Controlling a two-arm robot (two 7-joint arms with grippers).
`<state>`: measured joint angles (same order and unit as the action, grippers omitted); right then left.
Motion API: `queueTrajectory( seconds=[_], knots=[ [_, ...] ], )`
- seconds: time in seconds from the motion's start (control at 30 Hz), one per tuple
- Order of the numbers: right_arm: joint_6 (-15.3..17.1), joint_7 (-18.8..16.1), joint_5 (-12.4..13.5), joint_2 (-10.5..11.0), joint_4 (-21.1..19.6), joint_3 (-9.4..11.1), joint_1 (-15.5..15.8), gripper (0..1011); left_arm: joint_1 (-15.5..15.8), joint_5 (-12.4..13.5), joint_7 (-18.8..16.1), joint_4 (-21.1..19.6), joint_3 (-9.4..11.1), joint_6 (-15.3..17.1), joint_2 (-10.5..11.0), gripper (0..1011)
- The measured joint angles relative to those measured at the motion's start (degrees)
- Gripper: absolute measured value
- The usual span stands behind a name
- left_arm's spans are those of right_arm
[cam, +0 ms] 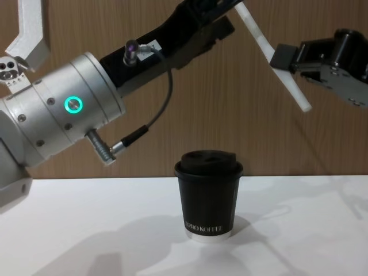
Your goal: Pick up the straw with one hand, pass it to the other hand, and insert it into the cup.
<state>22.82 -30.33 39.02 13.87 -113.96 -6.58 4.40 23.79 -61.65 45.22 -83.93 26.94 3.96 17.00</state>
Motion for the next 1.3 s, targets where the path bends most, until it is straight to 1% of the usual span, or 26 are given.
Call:
queueTrajectory(
  seconds=[0.33,0.4,0.43,0.5,0.53,0.6,0.63,0.7,0.77,0.9,1.0,1.03,1.1,1.13,1.17,1.27,1.3],
  knots=[
    [0.0,0.0,0.0,0.0,0.0,0.0,0.0,4,0.7,0.4,0.5,0.1,0.9,-1.5,-0.4,1003],
    [0.0,0.0,0.0,0.0,0.0,0.0,0.0,4,0.8,0.5,0.5,0.2,1.1,-1.8,-0.5,983],
    [0.0,0.0,0.0,0.0,0.0,0.0,0.0,4,0.9,0.6,0.5,0.2,1.2,-2.0,-0.6,949],
    [0.0,0.0,0.0,0.0,0.0,0.0,0.0,4,0.9,0.7,0.5,0.2,1.3,-2.2,-0.7,927],
    [0.0,0.0,0.0,0.0,0.0,0.0,0.0,4,1.0,0.8,0.5,0.2,1.4,-2.5,-0.7,875],
    [0.0,0.0,0.0,0.0,0.0,0.0,0.0,4,1.1,0.9,0.5,0.2,1.5,-2.7,-0.8,841],
    [0.0,0.0,0.0,0.0,0.0,0.0,0.0,4,1.2,1.0,0.5,0.2,1.6,-2.9,-0.8,792],
    [0.0,0.0,0.0,0.0,0.0,0.0,0.0,4,1.2,1.1,0.4,0.2,1.7,-3.1,-0.8,759],
    [0.0,0.0,0.0,0.0,0.0,0.0,0.0,4,1.3,1.3,0.3,0.2,1.8,-3.5,-0.8,675],
    [0.0,0.0,0.0,0.0,0.0,0.0,0.0,4,1.3,1.6,0.2,0.1,2.0,-4.1,-0.8,577],
    [0.0,0.0,0.0,0.0,0.0,0.0,0.0,4,1.4,1.8,0.0,-0.1,2.2,-4.6,-0.8,452],
    [0.0,0.0,0.0,0.0,0.0,0.0,0.0,4,1.4,1.9,0.0,-0.2,2.3,-4.7,-0.7,432],
    [0.0,0.0,0.0,0.0,0.0,0.0,0.0,4,1.4,2.0,-0.1,-0.4,2.4,-5.0,-0.7,357],
    [0.0,0.0,0.0,0.0,0.0,0.0,0.0,4,1.4,2.0,-0.2,-0.4,2.4,-5.0,-0.7,357],
    [0.0,0.0,0.0,0.0,0.0,0.0,0.0,4,1.4,2.1,-0.2,-0.5,2.5,-5.1,-0.7,304],
    [0.0,0.0,0.0,0.0,0.0,0.0,0.0,4,1.4,2.1,-0.4,-0.7,2.6,-5.5,-0.6,215],
    [0.0,0.0,0.0,0.0,0.0,0.0,0.0,4,1.3,2.1,-0.5,-0.9,2.6,-5.7,-0.5,166]
  ],
)
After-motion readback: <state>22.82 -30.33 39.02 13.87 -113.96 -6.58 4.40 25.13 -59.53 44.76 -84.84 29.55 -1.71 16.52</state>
